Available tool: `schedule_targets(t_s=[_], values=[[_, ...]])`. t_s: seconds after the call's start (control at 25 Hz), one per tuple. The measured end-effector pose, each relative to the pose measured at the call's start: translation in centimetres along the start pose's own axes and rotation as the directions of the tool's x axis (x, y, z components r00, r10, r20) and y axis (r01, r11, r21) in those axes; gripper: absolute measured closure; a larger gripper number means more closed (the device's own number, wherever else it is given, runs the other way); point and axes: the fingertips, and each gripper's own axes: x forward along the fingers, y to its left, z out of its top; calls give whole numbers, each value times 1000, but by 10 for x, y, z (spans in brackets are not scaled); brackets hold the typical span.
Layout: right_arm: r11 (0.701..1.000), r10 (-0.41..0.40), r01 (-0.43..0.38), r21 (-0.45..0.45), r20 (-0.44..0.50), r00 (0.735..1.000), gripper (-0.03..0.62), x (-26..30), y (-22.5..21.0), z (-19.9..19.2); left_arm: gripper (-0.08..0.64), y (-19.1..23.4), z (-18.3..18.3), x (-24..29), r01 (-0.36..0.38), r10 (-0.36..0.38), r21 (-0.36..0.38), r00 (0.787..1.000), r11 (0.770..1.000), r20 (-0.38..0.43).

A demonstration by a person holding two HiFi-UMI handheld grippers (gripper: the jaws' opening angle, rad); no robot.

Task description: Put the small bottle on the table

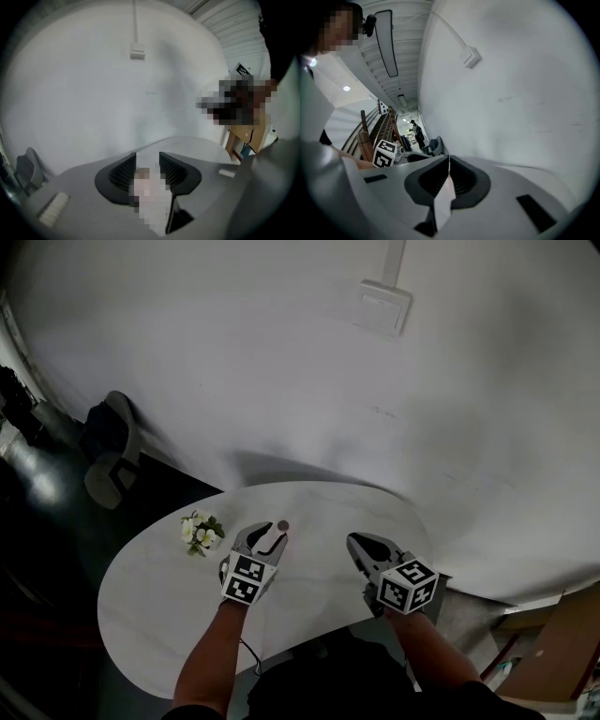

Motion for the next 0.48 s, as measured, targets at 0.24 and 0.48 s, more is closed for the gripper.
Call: schedule_targets(t_s=[0.24, 0.48], values=[[1000, 3, -2, -23, 12, 1000, 580, -19, 16, 3, 407, 4, 15, -42, 4, 8, -136, 996, 991, 87], [998, 59, -58, -29, 29, 998, 580, -36, 19, 7, 463, -11, 30, -79, -52, 72, -200, 993, 978, 93]])
